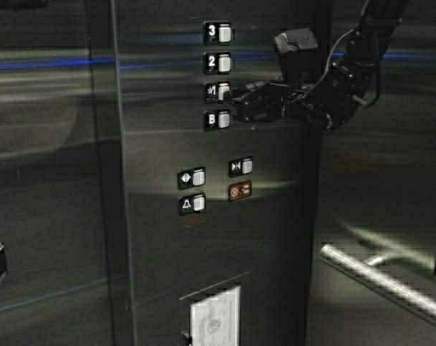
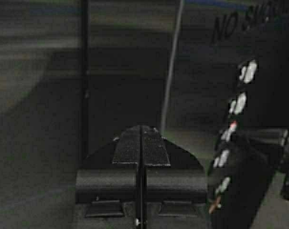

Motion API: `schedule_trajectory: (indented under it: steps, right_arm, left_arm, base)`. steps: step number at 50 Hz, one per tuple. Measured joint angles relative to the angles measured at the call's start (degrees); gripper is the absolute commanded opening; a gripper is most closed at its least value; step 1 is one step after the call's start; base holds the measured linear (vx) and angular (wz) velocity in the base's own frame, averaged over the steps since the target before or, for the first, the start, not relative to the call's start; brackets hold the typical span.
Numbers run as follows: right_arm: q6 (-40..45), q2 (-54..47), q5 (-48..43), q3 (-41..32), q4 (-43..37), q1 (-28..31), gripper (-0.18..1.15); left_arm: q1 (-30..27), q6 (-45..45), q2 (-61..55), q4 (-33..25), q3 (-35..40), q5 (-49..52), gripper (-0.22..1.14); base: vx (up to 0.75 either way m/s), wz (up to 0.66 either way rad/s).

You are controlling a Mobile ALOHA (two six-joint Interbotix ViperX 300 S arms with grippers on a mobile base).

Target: Navigate to elevator, push the call button, then enter the elevator

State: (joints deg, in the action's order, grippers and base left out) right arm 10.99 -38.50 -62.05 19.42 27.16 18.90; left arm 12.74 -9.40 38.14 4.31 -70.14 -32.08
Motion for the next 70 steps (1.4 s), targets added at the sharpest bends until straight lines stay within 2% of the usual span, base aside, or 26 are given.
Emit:
schedule_trajectory:
  steps: [7, 21, 48, 60, 70]
  right_arm:
    - [0.09, 0.44, 0.26, 0.88, -0.18, 0.18, 0.06]
    - [-0.62, 9.32, 0.44, 13.89, -3.78, 0.53, 0.06]
    - [0.0, 25.22, 1.93, 28.48, -10.11, -1.32, 0.06]
    - [0.09, 34.45, 8.17, 33.93, -12.04, -2.11, 0.06]
    - [-0.09, 39.29, 17.14, 33.22, -12.13, -1.85, 0.06]
  left_arm:
    - [0.0, 0.0, 0.0, -0.09, 0.0, 0.0, 0.03]
    - [0.0, -0.18, 0.44, -0.09, 0.09, 0.0, 0.03]
    - [0.09, -0.09, 0.88, -0.09, 0.09, 0.0, 0.03]
    - [0.09, 1.32, -0.7, -0.09, 0.97, 1.23, 0.03]
    - [-0.09, 2.64, -0.53, -0.09, 7.65, 8.79, 0.03]
  base:
    - [-0.01, -0.01]
    - [0.0, 0.02]
    - [-0.02, 0.07]
    - [-0.08, 0.19]
    - [-0.1, 0.17]
